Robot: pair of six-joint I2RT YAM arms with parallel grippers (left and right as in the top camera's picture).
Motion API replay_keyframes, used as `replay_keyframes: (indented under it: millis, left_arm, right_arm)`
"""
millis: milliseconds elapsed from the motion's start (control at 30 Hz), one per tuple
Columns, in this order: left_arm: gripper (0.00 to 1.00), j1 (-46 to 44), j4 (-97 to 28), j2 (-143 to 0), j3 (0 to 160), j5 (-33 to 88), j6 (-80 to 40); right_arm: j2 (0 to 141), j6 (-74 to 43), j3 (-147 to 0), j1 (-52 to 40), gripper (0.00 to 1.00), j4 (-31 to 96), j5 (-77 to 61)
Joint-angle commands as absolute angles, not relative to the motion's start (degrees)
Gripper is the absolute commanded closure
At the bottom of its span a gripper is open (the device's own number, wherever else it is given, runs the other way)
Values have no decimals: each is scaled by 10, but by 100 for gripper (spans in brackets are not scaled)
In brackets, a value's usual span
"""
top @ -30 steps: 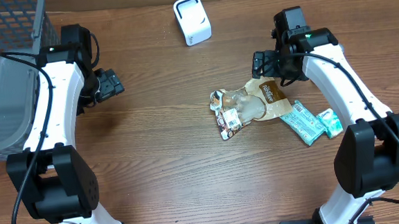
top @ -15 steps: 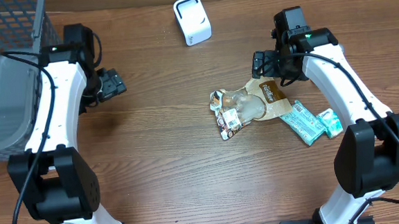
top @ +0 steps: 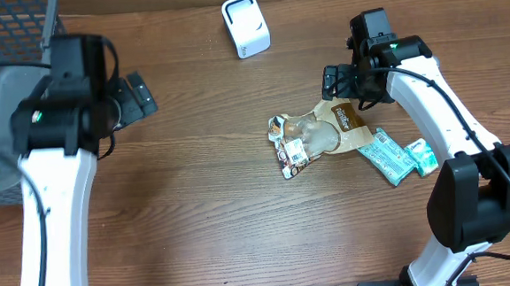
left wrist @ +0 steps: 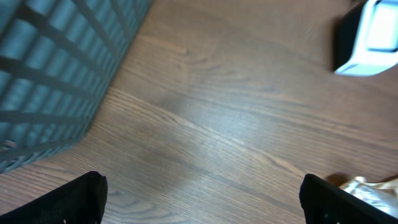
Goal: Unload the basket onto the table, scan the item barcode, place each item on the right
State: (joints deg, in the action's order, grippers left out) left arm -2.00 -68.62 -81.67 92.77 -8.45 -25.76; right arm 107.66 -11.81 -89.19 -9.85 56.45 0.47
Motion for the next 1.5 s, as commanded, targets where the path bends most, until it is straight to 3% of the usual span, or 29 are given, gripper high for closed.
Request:
replay_keyframes:
  millis: [0,433,600,967,1467]
  left_arm:
    - [0,-18,-688,-771,939,-97,-251]
    - [0,-19,-721,-744,932,-69,-263]
    - [0,-19,-668,-733,885,-41,-288]
    - [0,-20,-258,-653,587,61,-287]
    - [0,-20,144,-554,284,53,-280]
  right_arm:
    - [1071,-120,-891,-97,0,561,12]
    - [1071,-120,-891,-97,0,561,12]
    - [1071,-120,-891,-97,0,561,12]
    - [1071,-120,-891,-97,0,561,12]
    - [1071,-120,-891,-97,0,561,12]
